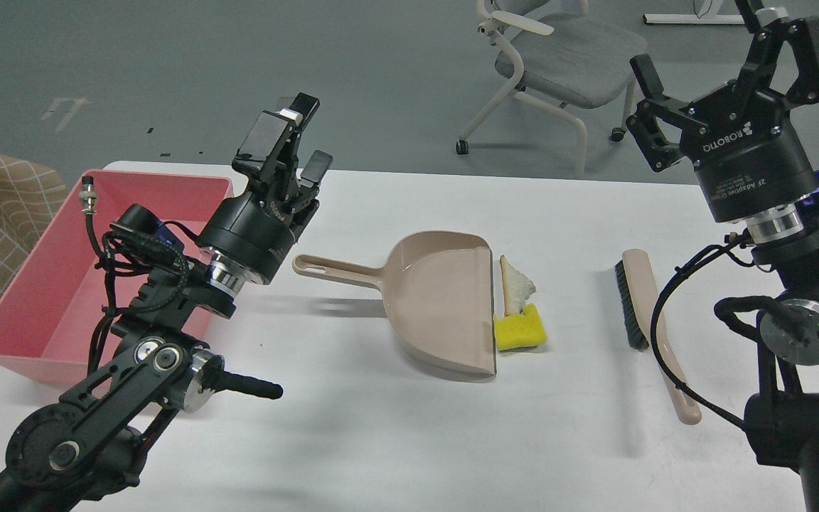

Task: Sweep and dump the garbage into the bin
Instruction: 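Lower the left gripper toward the beige dustpan handle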

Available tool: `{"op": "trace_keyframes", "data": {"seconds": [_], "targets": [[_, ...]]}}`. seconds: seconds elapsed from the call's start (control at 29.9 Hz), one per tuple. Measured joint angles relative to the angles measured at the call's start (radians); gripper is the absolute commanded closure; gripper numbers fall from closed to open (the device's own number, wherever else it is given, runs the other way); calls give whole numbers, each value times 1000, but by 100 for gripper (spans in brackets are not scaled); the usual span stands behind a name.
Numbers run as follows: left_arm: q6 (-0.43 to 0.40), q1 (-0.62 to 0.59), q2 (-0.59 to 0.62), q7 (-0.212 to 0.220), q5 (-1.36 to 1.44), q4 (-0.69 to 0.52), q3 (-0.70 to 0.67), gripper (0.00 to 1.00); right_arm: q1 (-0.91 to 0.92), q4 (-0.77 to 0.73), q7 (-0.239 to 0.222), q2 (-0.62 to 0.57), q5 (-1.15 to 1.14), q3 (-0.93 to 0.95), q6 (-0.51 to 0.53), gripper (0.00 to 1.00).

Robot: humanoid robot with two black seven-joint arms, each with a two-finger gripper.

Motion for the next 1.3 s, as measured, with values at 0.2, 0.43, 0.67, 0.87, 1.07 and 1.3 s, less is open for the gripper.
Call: {"op": "trace_keyframes", "data": {"seconds": [0.2, 0.43, 0.67, 0.87, 1.07, 1.3], "targets": [[12, 56, 23, -5, 6, 0, 3, 2, -5, -13, 0, 0, 0, 3, 0, 0], [25, 124, 29, -21, 26, 0, 0, 2, -18, -26, 0, 0, 0, 4, 0, 0], [25, 207, -12, -26, 31, 0, 6, 2, -9, -44, 0, 0, -1, 4, 0, 0], [21, 293, -54, -82, 36, 0, 35, 2, -8, -52, 0, 0, -2, 5, 0, 0], [50, 314, -101, -84, 64, 2, 50, 2, -8, -55, 0, 0, -2, 4, 0, 0], [116, 314, -109, -73, 77, 53, 72, 2, -15, -55, 1, 0, -2, 4, 0, 0]]}}
